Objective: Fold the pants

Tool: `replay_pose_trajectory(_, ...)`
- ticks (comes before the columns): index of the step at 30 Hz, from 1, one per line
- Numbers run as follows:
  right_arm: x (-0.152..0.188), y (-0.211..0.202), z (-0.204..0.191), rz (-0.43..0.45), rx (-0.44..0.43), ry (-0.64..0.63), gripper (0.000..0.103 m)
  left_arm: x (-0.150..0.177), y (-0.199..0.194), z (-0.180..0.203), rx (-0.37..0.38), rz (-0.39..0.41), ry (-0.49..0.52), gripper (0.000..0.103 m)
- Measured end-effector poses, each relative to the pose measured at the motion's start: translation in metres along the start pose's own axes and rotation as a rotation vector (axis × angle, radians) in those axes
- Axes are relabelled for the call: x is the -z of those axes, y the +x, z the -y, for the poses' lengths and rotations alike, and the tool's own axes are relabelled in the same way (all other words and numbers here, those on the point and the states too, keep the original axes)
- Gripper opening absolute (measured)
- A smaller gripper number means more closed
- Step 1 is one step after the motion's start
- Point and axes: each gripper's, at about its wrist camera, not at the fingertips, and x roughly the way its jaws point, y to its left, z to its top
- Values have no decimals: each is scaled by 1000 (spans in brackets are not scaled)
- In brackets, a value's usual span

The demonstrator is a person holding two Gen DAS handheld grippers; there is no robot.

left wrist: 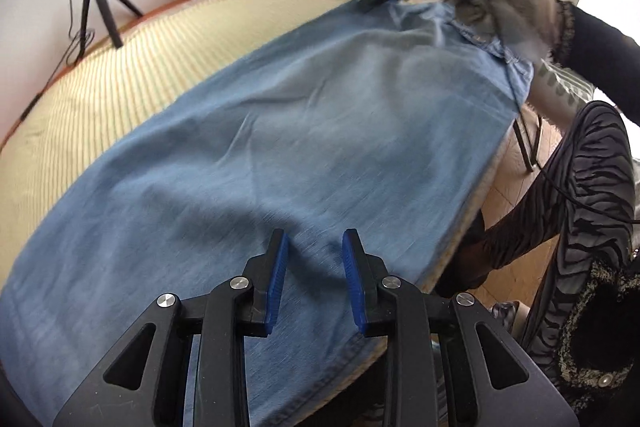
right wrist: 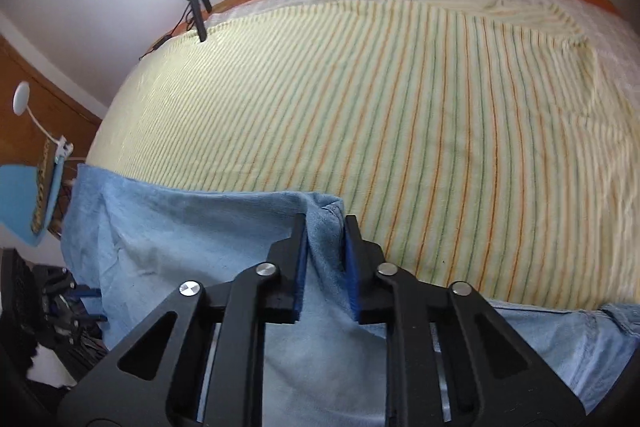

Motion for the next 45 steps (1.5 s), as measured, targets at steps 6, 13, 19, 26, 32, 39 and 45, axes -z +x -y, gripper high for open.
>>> replay_pose_trajectory(6,-14,-12,-7,51,100,-53,10,5,2,-3,7,15,-17,27)
replay_pose_trajectory(13,-13,6,-11,-17,196,-59,34,13,-29,-28,-36,72,-165,34)
replay_pose_trajectory(19,-13,-31,-35,88,126,-46,50,51,-86,-82,-96,200,-473,46)
replay_pose_trajectory(26,-10,-42,-85,154,37,-79,53,120,-140,-127,-174,283,-779,51)
replay_pose_trajectory(32,-7,-40,-127,161,-23,-124,56,180,-175,-162,-230,352,-1029,63)
replay_pose_trajectory(39,3,-38,-175,173,-95,-177,60,250,-197,-197,-271,417,-1290,65)
replay_pose_trajectory(45,14,-24,-205,147,-147,-219,61,312,-197,-221,-252,500,-1532,65)
